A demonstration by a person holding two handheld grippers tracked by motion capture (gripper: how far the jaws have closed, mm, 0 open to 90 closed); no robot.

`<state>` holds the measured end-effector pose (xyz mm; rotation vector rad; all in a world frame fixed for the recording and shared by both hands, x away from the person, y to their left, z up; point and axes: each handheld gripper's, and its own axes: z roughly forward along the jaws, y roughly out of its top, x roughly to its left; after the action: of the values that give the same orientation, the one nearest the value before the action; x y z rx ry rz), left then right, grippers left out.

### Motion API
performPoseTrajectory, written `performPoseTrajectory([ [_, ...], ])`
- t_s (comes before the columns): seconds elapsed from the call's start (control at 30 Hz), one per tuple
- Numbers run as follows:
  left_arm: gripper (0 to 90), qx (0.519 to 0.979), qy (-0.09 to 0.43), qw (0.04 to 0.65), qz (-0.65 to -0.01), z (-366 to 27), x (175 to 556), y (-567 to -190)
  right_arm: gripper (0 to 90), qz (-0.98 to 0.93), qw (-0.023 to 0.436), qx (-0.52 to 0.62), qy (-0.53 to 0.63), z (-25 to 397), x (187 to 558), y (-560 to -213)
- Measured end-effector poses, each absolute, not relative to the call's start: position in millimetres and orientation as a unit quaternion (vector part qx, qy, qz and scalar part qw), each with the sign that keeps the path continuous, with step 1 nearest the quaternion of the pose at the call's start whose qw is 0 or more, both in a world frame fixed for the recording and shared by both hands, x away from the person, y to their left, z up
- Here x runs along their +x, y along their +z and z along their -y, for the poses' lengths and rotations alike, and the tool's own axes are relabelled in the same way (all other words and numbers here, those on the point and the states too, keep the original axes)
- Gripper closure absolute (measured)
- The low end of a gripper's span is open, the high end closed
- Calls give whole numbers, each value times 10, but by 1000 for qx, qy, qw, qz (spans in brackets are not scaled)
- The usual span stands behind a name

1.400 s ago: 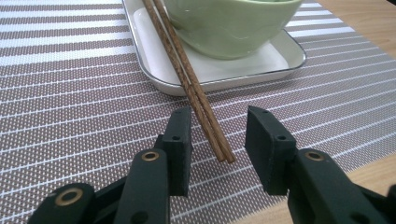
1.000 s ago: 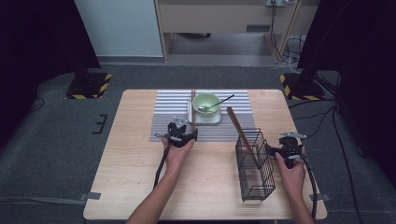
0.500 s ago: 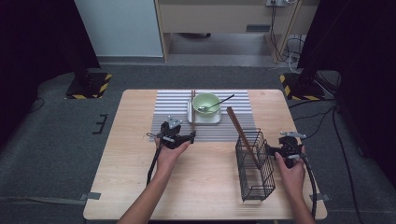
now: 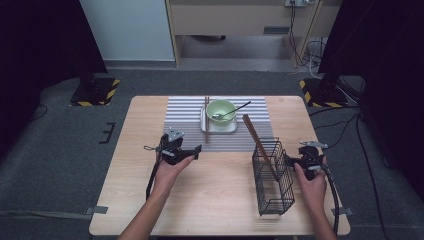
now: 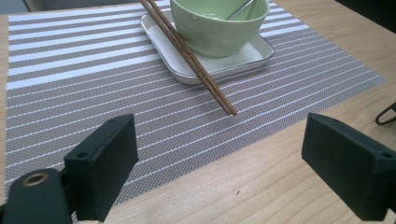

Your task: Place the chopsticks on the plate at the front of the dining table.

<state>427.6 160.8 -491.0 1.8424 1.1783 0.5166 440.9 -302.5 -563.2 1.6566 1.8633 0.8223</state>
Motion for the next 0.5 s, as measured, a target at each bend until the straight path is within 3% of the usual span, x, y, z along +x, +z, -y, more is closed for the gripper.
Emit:
performPoseTrajectory([
  [0.5,82,749,213,422,-464,-1872,3987,-4866,30,-685,256,611,302,3022,4406,-5633],
])
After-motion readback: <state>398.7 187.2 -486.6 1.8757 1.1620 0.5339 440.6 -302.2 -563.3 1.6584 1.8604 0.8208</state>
